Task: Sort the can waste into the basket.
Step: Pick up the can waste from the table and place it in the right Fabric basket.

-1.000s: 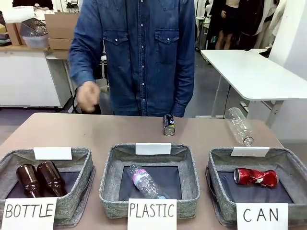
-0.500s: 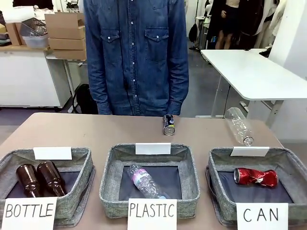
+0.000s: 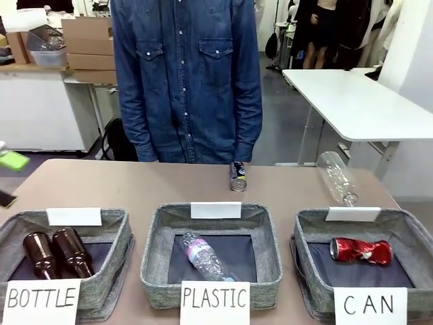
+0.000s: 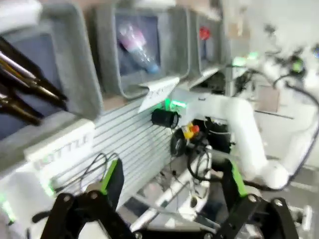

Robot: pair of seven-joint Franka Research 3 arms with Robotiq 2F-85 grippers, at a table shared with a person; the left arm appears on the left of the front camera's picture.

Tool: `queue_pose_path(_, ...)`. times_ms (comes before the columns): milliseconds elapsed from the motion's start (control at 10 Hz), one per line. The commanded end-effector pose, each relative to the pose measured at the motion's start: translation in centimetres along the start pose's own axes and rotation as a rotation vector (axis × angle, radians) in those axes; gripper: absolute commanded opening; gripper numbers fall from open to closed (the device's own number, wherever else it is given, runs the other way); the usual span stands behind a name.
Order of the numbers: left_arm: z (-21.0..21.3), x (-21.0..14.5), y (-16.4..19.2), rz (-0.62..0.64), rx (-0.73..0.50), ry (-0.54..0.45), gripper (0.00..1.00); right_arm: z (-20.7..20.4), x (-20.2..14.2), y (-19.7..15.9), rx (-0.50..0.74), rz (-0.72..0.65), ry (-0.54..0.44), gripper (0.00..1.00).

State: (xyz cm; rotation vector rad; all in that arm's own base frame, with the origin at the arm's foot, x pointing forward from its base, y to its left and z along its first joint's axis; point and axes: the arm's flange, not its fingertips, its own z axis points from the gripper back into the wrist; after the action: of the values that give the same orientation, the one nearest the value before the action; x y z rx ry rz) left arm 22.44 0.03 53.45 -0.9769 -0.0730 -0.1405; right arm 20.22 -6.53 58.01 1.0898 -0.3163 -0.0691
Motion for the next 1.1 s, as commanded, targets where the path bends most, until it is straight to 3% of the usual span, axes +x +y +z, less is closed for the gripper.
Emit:
queue_pose_path(0, 6.4, -5.1, 0.7, 0.049, 0.068, -0.167, 1.0, 0.3, -0.4, 0.1, 0.011, -0.011, 0.003, 1.0)
queue_pose_path(800, 6.4, -5.1, 0.7, 0.049, 0.068, -0.167, 1.0, 0.2, -0.2, 0.0, 0.004, -0.001, 0.0, 1.0)
queue_pose_path(900, 6.4, -5.1, 0.7, 0.049, 0.068, -0.167, 1.0, -1.8, 0.9, 0.9, -0.257, 0.115, -0.057, 1.0)
queue_pose_path(1000, 6.4, -5.1, 0.7, 0.049, 0.068, -0.167, 1.0, -4.2, 3.5, 0.8, -0.37, 0.228, 0.013, 1.0)
